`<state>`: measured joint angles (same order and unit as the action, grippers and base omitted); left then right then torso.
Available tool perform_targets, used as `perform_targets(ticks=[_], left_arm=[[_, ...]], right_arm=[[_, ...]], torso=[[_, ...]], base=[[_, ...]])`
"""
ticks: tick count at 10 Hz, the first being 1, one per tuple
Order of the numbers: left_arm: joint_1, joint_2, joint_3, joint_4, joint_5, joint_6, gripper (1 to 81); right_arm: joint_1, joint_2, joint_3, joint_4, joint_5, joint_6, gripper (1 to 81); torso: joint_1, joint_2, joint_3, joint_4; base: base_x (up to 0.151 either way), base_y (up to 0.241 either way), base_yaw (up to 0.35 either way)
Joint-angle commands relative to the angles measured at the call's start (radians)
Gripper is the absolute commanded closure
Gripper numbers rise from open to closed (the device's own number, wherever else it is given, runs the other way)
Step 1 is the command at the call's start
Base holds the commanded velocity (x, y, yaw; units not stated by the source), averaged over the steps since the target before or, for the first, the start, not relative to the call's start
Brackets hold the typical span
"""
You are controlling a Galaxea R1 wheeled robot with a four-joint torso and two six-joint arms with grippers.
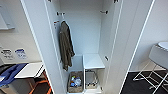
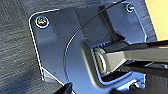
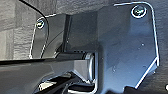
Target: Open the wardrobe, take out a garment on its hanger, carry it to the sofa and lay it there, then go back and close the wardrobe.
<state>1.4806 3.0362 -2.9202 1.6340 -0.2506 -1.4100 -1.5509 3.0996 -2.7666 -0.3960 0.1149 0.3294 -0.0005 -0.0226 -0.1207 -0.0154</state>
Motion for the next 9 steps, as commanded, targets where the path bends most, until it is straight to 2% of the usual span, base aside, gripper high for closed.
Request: perform_targets(ticks=[1, 3, 9], left_arm=[[-0.035, -0.005, -0.008, -0.002, 0.036, 0.006, 1.0], [-0.033, -0.006, -0.008, -0.005, 0.028, 0.003, 1.0], [-0.033, 0.000, -0.008, -0.049, 0.037, 0.002, 1.0]], right_arm=[[0.030, 0.006, 0.001, 0.005, -0.046, -0.004, 1.0], [0.028, 0.003, 0.001, 0.006, -0.046, -0.003, 1.0], [0.030, 0.010, 0.016, 0.003, -0.046, -0.006, 1.0]], torso=[[0.001, 0.000, 0.000, 0.000], [0.001, 0.000, 0.000, 0.000], [0.001, 0.000, 0.000, 0.000]], base=[[0.000, 0.000, 0.098], [-0.039, 0.000, 0.000], [0.000, 0.000, 0.000]])
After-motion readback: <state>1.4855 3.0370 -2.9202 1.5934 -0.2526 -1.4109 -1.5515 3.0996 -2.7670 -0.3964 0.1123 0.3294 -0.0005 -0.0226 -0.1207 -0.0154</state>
